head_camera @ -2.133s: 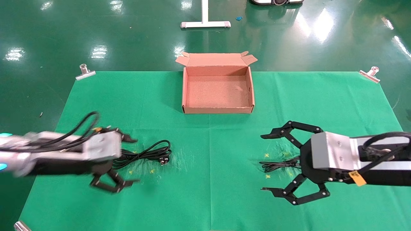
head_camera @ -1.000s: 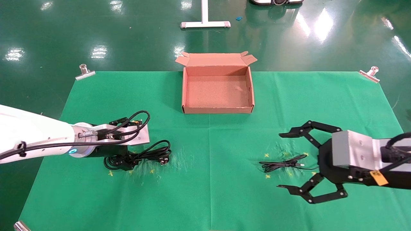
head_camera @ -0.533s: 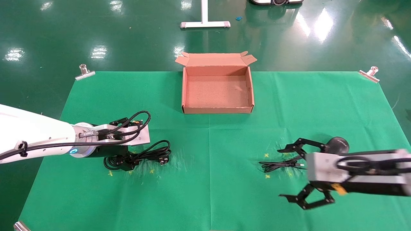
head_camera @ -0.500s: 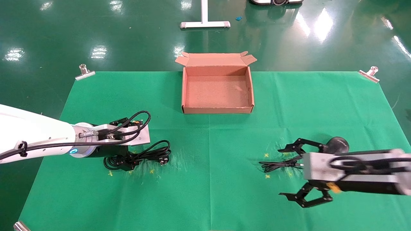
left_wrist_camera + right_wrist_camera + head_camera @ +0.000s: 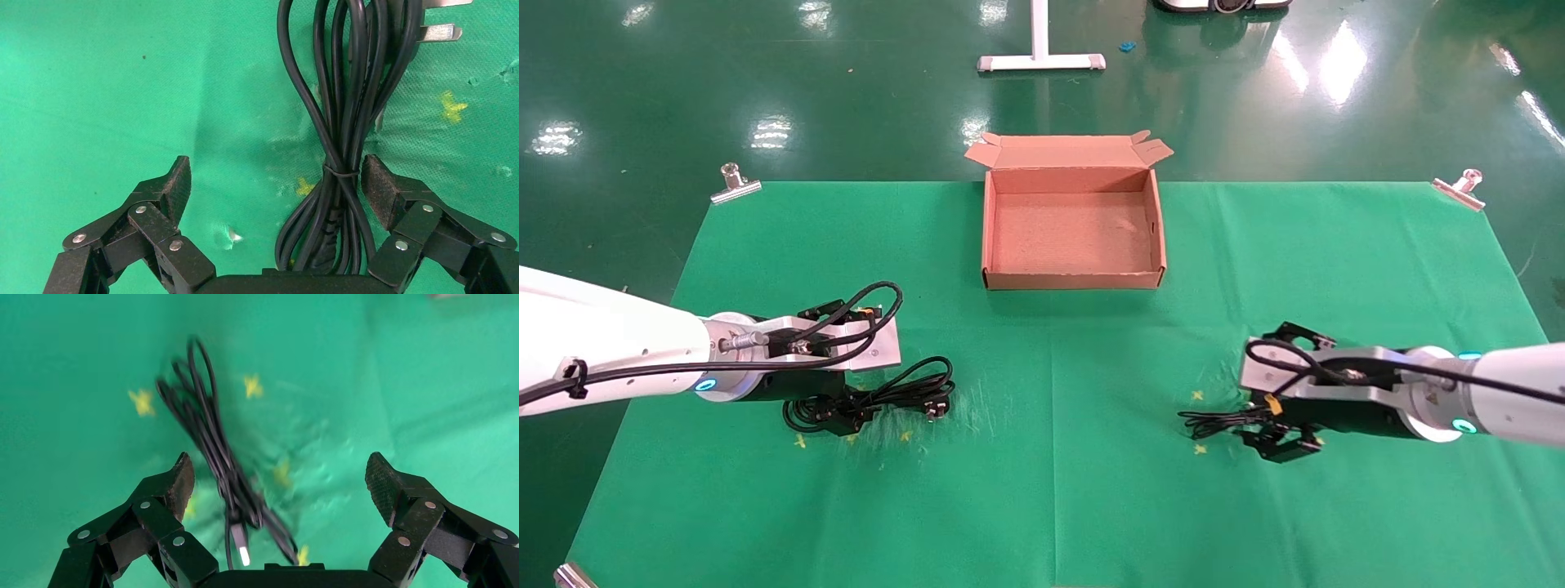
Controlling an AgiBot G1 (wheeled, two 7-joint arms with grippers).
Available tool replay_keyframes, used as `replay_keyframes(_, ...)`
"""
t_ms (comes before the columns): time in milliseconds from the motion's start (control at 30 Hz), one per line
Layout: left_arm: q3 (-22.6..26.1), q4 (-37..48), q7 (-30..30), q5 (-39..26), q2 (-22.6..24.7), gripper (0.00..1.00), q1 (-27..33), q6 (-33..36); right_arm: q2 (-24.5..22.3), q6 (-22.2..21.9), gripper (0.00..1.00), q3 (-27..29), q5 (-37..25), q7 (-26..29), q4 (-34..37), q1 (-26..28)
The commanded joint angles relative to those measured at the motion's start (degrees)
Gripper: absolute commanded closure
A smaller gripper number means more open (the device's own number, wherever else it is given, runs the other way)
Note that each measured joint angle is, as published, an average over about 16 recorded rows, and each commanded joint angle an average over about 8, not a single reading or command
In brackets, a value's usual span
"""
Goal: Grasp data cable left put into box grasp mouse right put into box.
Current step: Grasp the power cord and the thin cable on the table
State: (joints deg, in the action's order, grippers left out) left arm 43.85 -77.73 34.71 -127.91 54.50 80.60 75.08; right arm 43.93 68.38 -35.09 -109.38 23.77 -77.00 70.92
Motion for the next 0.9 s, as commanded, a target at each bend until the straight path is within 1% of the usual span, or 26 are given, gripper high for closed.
replay_keyframes(33, 0.0, 0.0, 0.0, 0.0, 0.0, 0.00, 0.0, 0.0, 0.4, 0.7, 0.00, 0.1, 0.2, 0.9, -0.2, 0.7)
replay_keyframes(200, 0.0, 0.0, 0.0, 0.0, 0.0, 0.00, 0.0, 0.0, 0.7, 1.0, 0.00, -0.2, 0.7, 1.0, -0.2, 0.2)
replay_keyframes(433, 0.0, 0.0, 0.0, 0.0, 0.0, 0.00, 0.0, 0.0, 1.4, -0.3, 0.00, -0.4, -0.4, 2.2, -0.1, -0.9)
replay_keyframes(467, 0.0, 0.0, 0.0, 0.0, 0.0, 0.11, 0.0, 0.0, 1.5, -0.5, 0.00, -0.5, -0.7, 2.4, -0.1, -1.0)
replay_keyframes(500, 0.0, 0.0, 0.0, 0.0, 0.0, 0.23, 0.0, 0.0, 1.6, -0.7, 0.00, -0.5, -0.9, 2.4, -0.1, -1.0)
replay_keyframes(533, 0.0, 0.0, 0.0, 0.0, 0.0, 0.36, 0.0, 0.0, 1.7, -0.8, 0.10, -0.6, -1.1, 2.5, -0.1, -1.1)
replay_keyframes(700, 0.0, 0.0, 0.0, 0.0, 0.0, 0.98, 0.0, 0.0, 1.9, -1.1, 0.72, -0.7, -1.6, 2.7, -0.1, -1.2)
replay_keyframes(733, 0.0, 0.0, 0.0, 0.0, 0.0, 1.00, 0.0, 0.0, 1.9, -1.1, 0.85, -0.7, -1.6, 2.7, -0.1, -1.2)
replay_keyframes(767, 0.0, 0.0, 0.0, 0.0, 0.0, 1.00, 0.0, 0.0, 1.8, -1.1, 0.97, -0.6, -1.5, 2.7, -0.1, -1.2)
replay_keyframes(800, 0.0, 0.0, 0.0, 0.0, 0.0, 1.00, 0.0, 0.0, 1.8, -1.1, 1.00, -0.6, -1.5, 2.6, -0.1, -1.2)
replay_keyframes(900, 0.0, 0.0, 0.0, 0.0, 0.0, 1.00, 0.0, 0.0, 1.8, -1.1, 1.00, -0.6, -1.4, 2.6, -0.1, -1.2)
